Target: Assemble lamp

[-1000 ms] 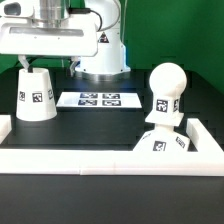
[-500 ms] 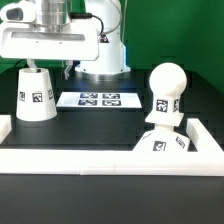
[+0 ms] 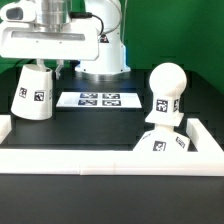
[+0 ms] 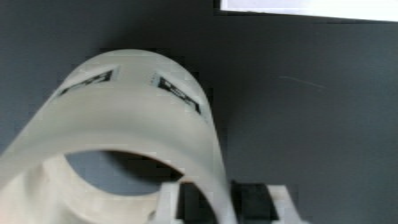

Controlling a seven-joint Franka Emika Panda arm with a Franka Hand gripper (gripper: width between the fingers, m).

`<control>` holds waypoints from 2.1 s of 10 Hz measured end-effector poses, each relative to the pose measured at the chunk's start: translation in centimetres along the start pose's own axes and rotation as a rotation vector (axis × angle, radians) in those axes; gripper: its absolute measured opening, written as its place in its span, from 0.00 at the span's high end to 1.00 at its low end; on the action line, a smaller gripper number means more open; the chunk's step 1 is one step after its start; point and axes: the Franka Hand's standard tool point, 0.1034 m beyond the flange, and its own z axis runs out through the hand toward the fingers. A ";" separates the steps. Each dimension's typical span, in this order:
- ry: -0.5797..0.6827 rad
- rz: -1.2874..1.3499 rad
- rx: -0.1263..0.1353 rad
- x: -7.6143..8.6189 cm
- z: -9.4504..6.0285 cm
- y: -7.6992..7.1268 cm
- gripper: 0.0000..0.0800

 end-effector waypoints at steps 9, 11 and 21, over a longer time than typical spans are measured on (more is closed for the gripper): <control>-0.012 0.018 0.031 1.1 -3.5 -3.9 0.94; -0.015 0.031 0.039 2.2 -5.4 -5.5 0.94; 0.008 0.066 0.031 7.3 -9.5 -9.4 0.94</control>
Offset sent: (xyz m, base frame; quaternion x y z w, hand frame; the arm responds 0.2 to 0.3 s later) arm 0.0000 0.0000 0.0000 0.0000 0.0000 0.0000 1.0000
